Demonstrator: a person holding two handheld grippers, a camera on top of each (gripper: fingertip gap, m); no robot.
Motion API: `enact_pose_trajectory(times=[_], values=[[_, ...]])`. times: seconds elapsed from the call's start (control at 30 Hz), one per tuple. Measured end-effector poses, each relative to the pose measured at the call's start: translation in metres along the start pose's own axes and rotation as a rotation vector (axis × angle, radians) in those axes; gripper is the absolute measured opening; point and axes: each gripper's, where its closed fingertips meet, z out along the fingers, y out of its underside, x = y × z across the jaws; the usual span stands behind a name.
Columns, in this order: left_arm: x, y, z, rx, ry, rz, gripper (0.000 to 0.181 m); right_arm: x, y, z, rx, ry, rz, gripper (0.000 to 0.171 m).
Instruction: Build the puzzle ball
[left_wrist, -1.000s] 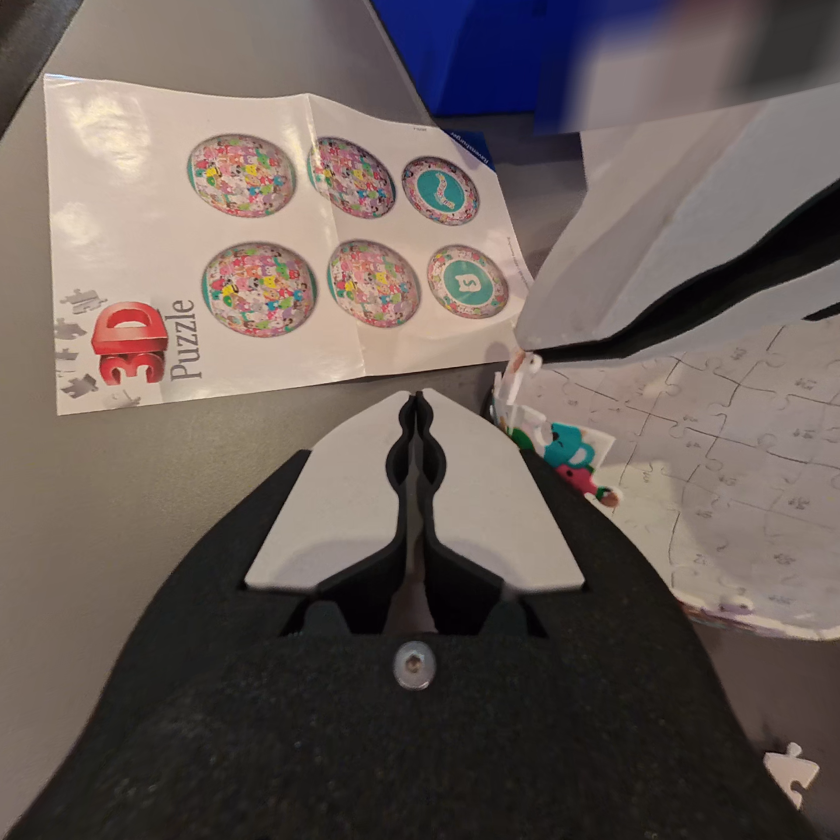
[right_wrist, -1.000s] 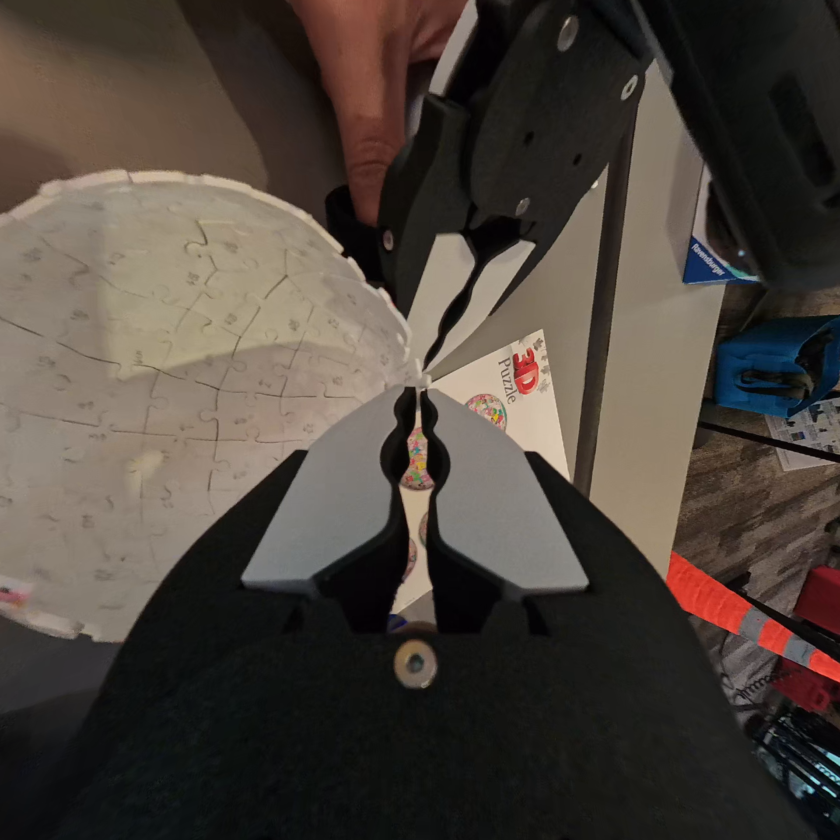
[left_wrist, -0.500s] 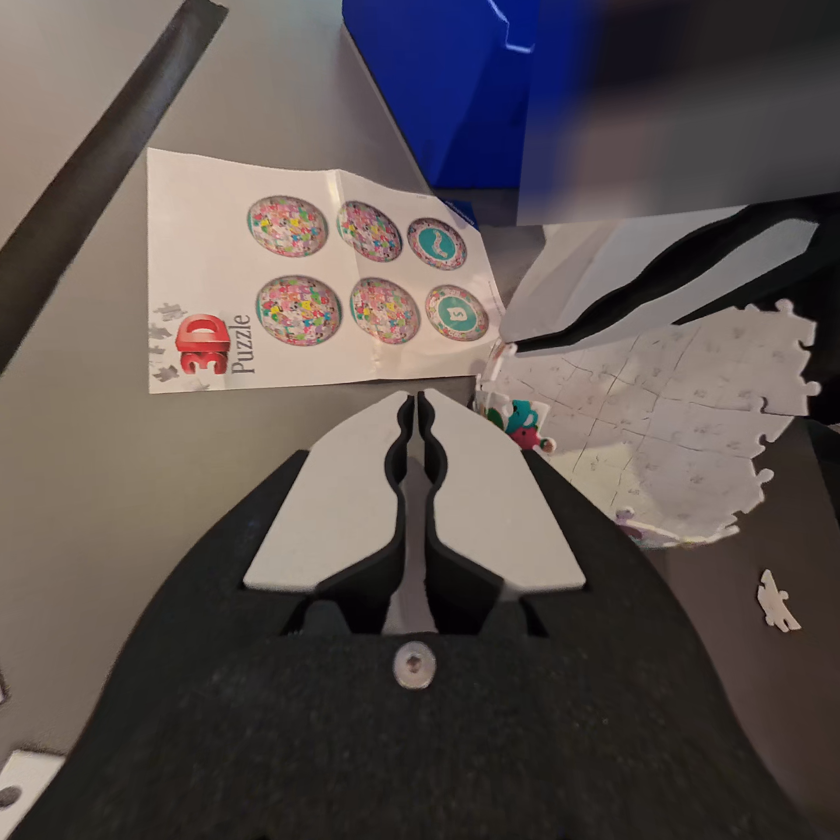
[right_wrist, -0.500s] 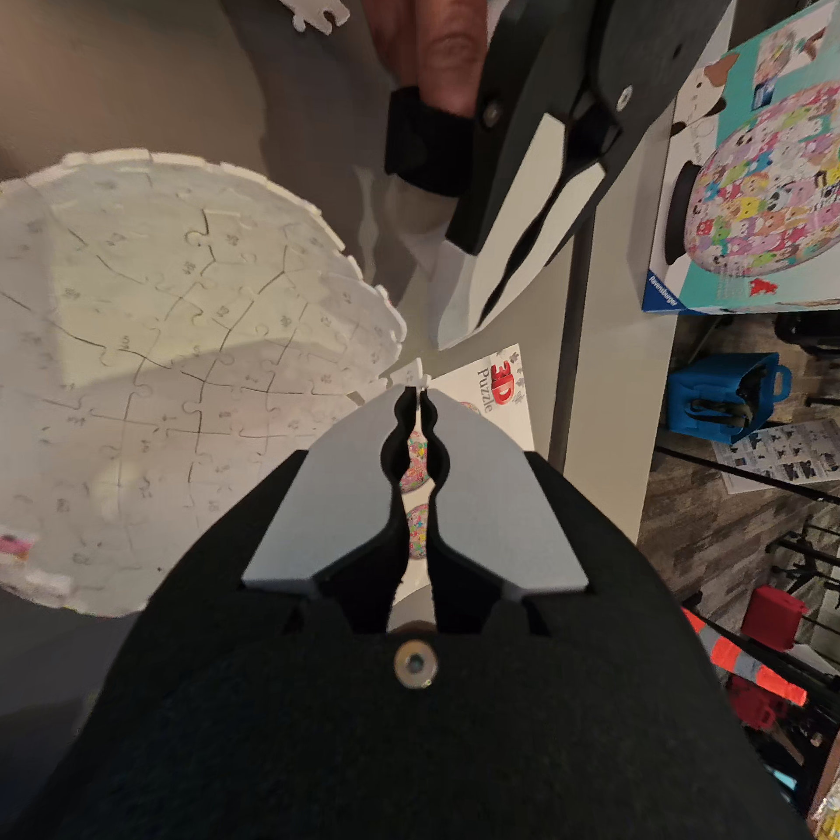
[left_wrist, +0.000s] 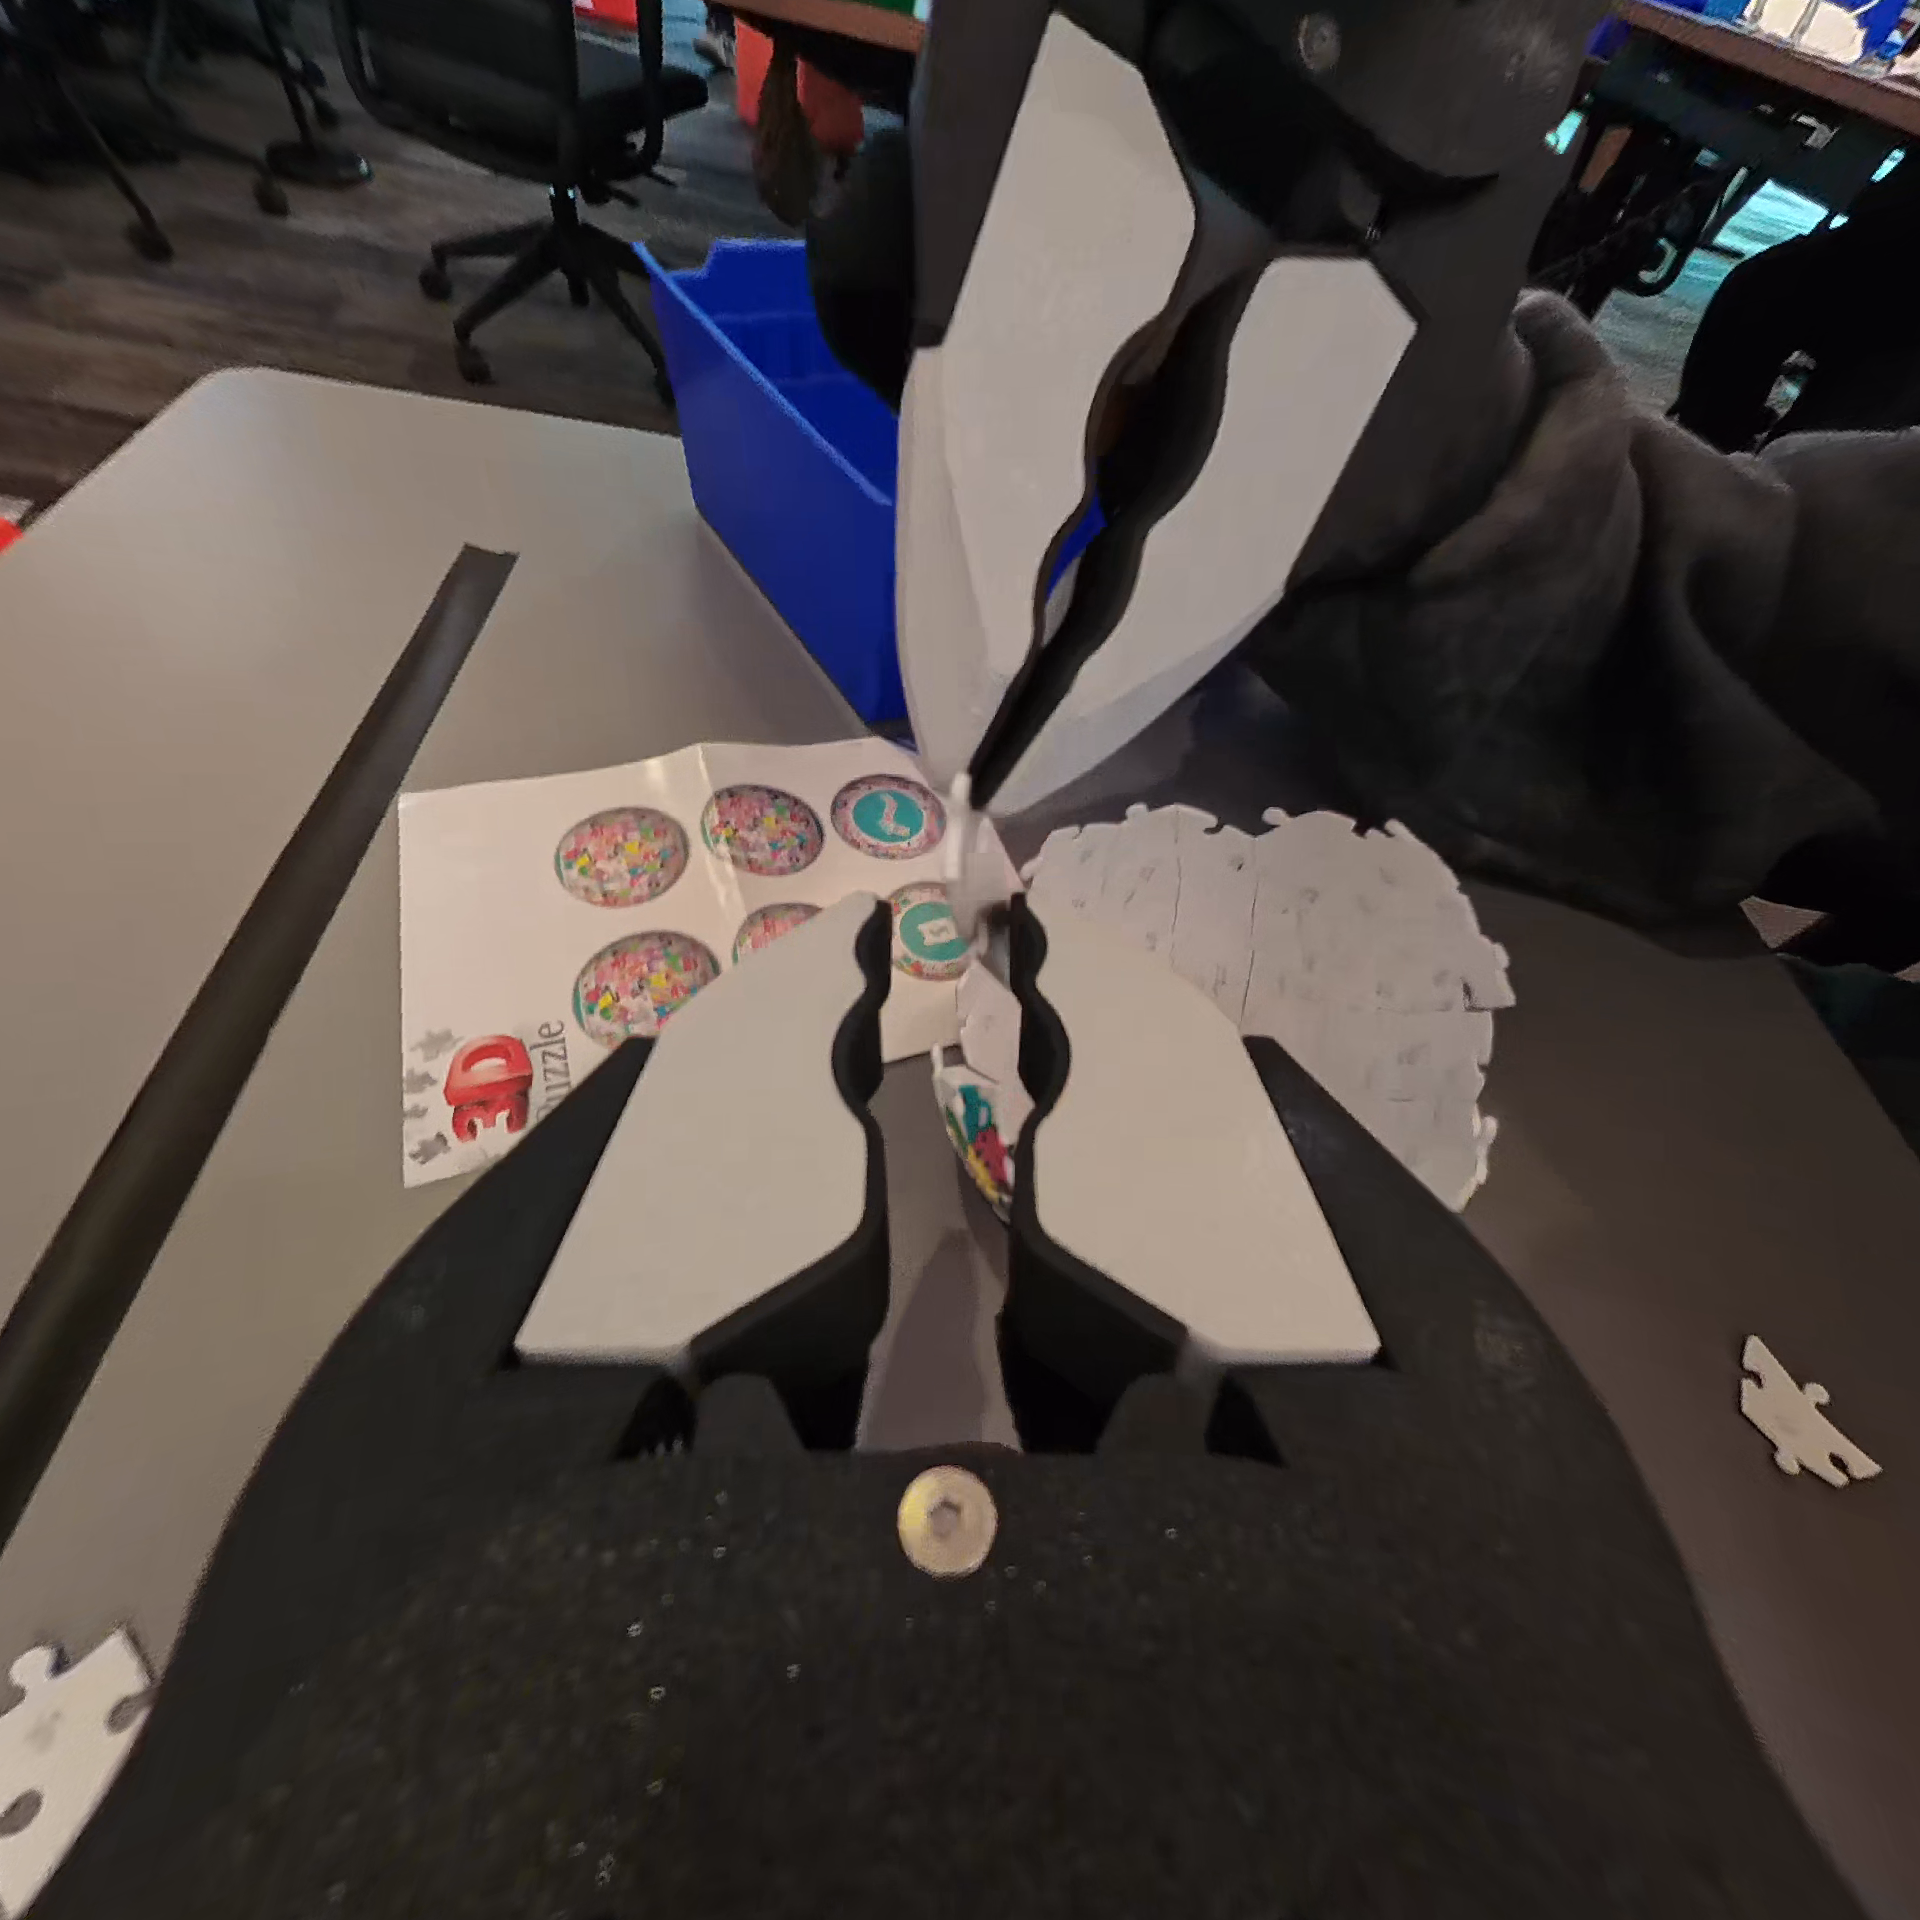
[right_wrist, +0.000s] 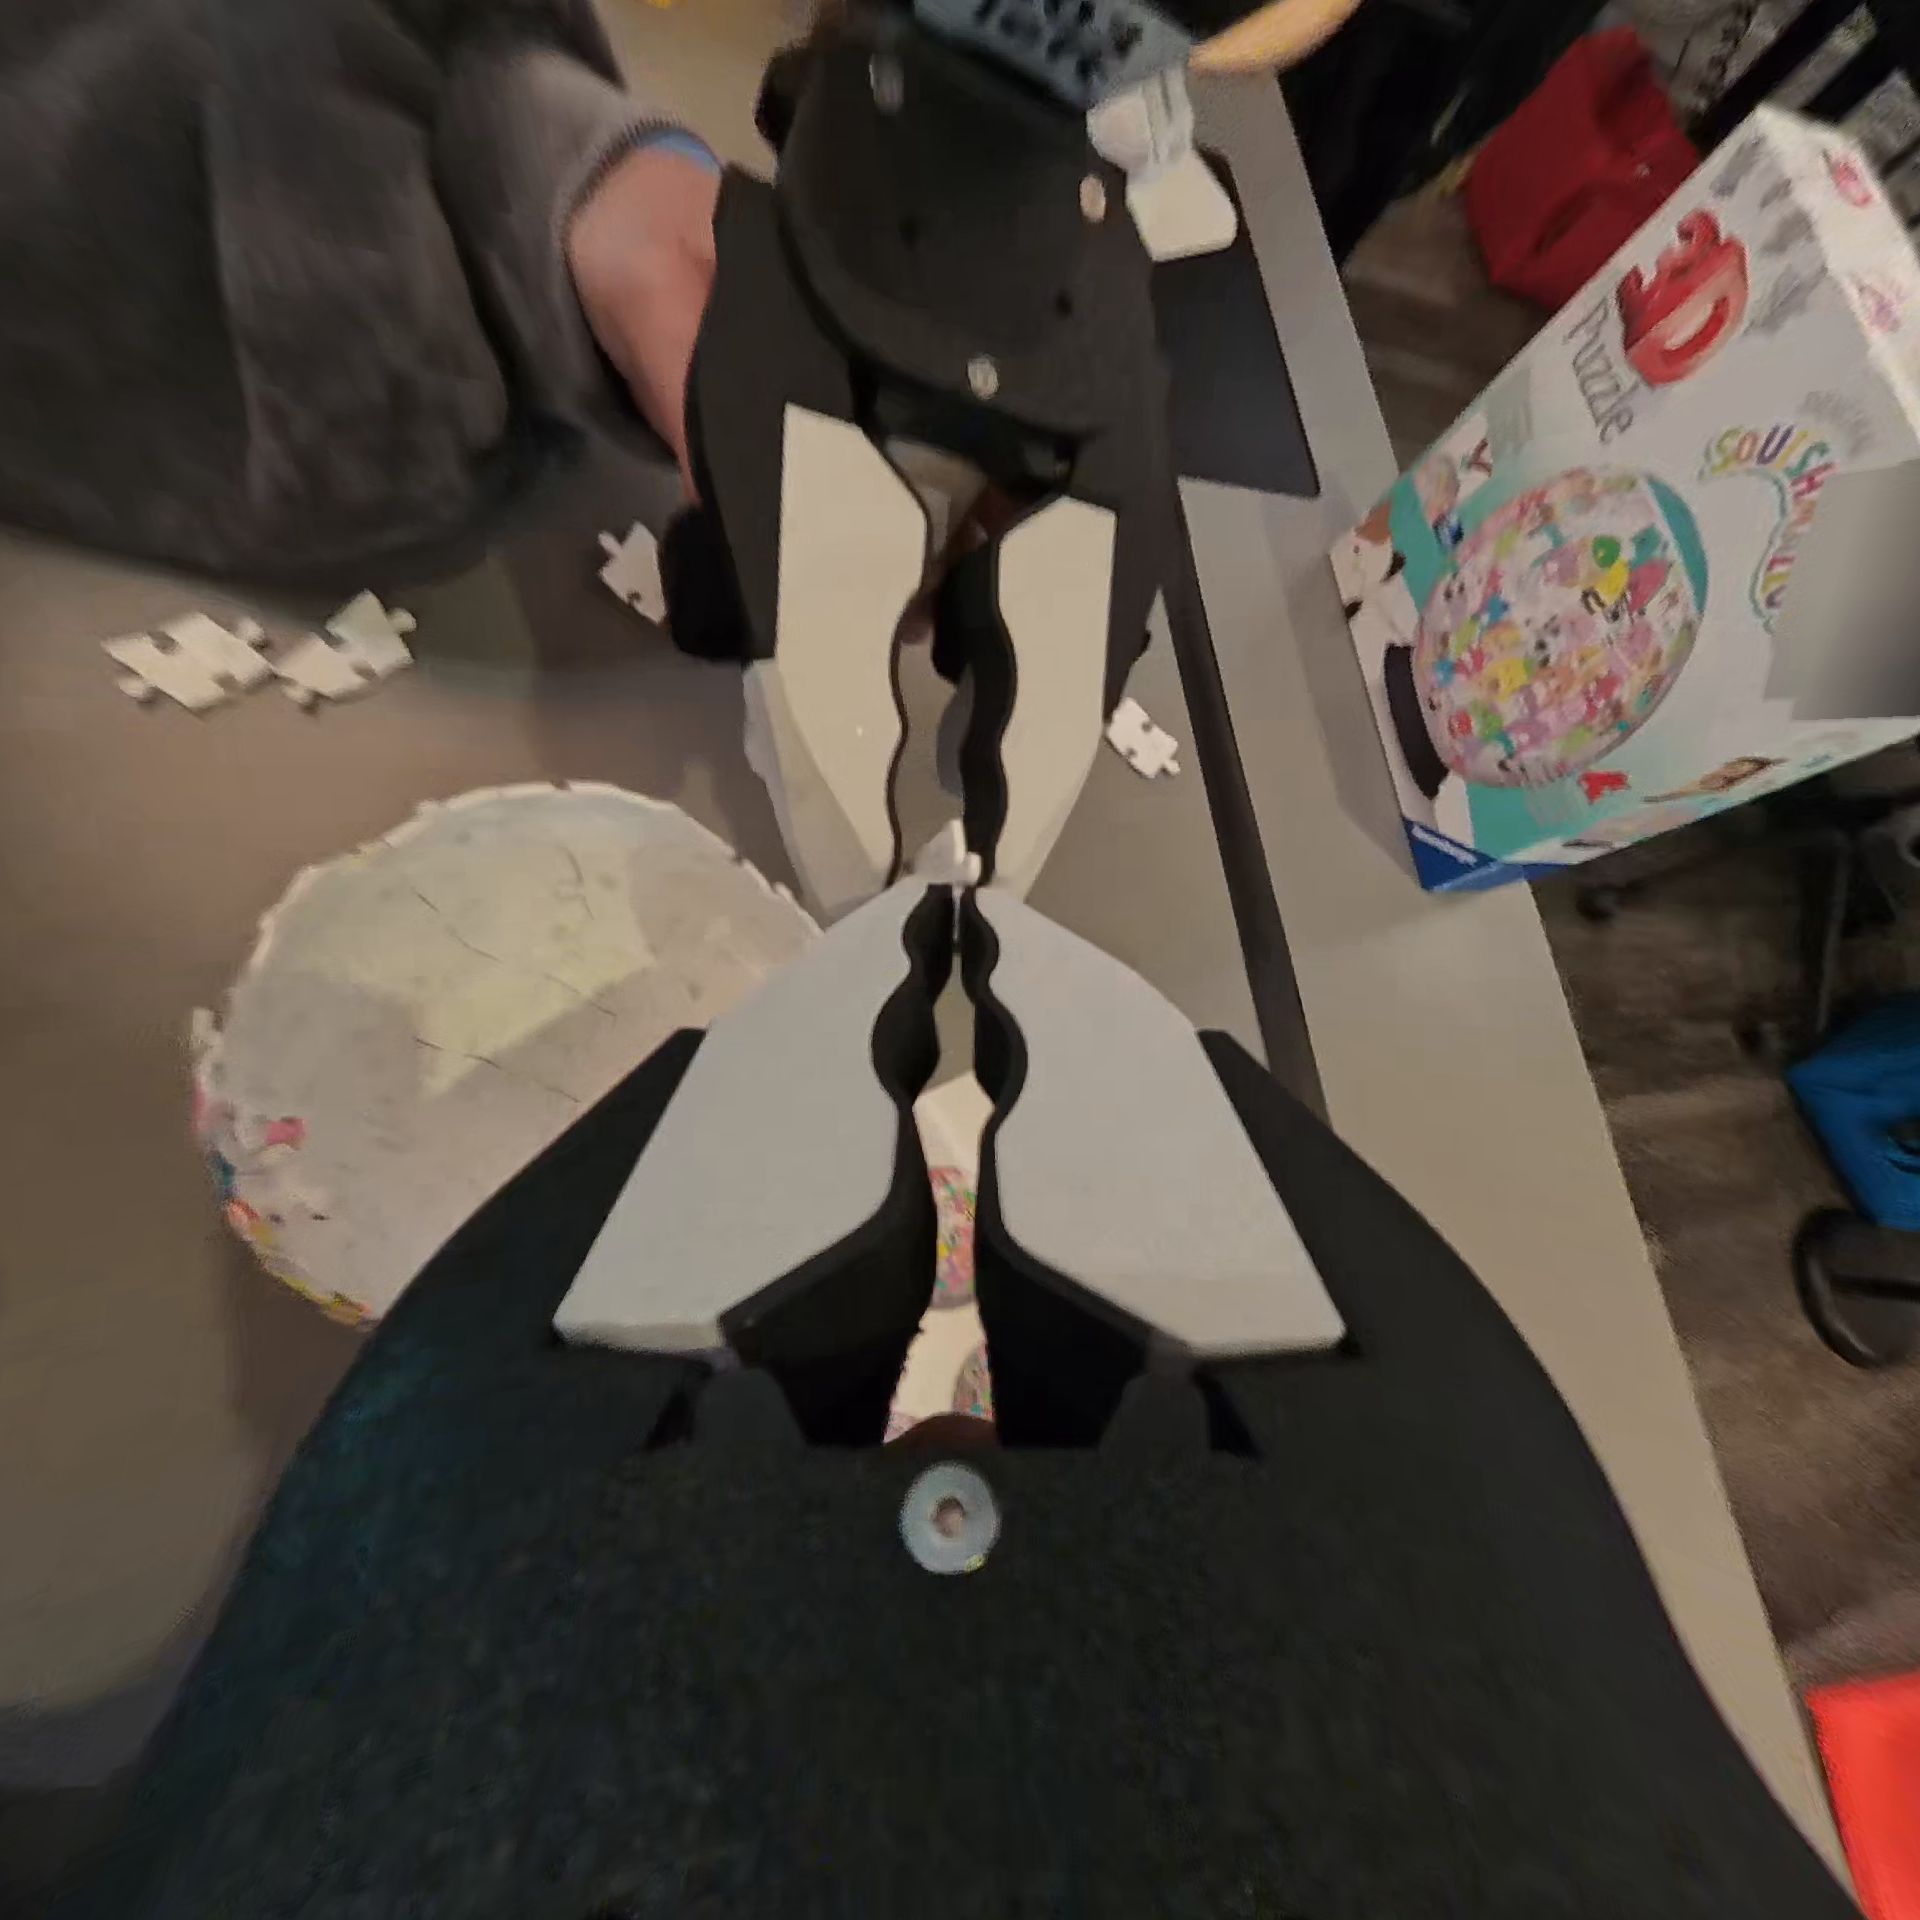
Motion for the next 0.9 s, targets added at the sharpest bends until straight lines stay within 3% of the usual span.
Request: enact_pose_trajectory(times=[0.1, 0.33, 0.67, 0.9], values=[[0.003, -0.006, 0.002, 0.037, -0.012, 0.013, 0.002, 0.000, -0.006, -0.002, 0.014, -0.008, -0.002, 0.002], [-0.002, -0.020, 0.002, 0.132, -0.045, -0.027, 0.002, 0.009, -0.015, -0.010, -0.044, -0.017, -0.017, 0.002], [-0.001, -0.020, 0.003, 0.153, -0.024, -0.033, 0.002, 0.008, -0.017, -0.008, -0.026, -0.057, -0.009, 0.002], [0.000, -0.013, 0.003, 0.135, 0.002, -0.034, 0.008, 0.006, -0.003, -0.007, -0.111, -0.124, -0.035, 0.001]])
